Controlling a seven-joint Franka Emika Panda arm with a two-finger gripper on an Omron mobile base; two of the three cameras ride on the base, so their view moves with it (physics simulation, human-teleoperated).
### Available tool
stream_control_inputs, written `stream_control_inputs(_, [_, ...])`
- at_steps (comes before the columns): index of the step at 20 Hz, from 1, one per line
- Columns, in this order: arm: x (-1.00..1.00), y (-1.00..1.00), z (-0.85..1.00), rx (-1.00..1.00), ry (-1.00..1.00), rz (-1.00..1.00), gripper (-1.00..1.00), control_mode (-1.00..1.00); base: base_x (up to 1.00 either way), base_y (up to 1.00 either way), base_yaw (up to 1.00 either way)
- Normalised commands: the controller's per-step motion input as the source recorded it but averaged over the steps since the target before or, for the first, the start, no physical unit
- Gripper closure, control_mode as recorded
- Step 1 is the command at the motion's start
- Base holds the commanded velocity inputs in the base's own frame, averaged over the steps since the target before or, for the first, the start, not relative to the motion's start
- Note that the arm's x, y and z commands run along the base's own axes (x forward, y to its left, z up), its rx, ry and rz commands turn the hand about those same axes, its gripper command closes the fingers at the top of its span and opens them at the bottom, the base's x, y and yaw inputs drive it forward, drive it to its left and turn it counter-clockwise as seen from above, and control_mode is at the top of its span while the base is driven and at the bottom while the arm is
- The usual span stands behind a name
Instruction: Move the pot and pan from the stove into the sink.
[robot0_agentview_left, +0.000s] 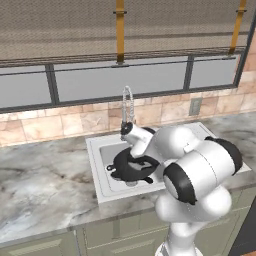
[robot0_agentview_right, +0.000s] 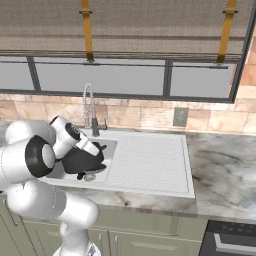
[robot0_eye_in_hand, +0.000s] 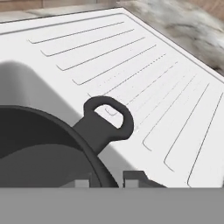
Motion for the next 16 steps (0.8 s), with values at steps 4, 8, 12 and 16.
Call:
stream_control_inputs(4, [0.12, 0.01, -0.13, -0.03, 0.02, -0.01, -1.00, -1.00, 0.00, 0.00, 0.00])
stream_control_inputs(8, [0.03, 0.01, 0.11, 0.00, 0.02, 0.00, -1.00, -1.00, 0.00, 0.00, 0.00])
stream_control_inputs(12, [-0.12, 0.00, 0.56, 0.02, 0.00, -0.02, -1.00, -1.00, 0.00, 0.00, 0.00])
stream_control_inputs(16, [-0.29, 0.00, 0.74, 0.03, 0.00, -0.02, -1.00, -1.00, 0.00, 0.00, 0.00])
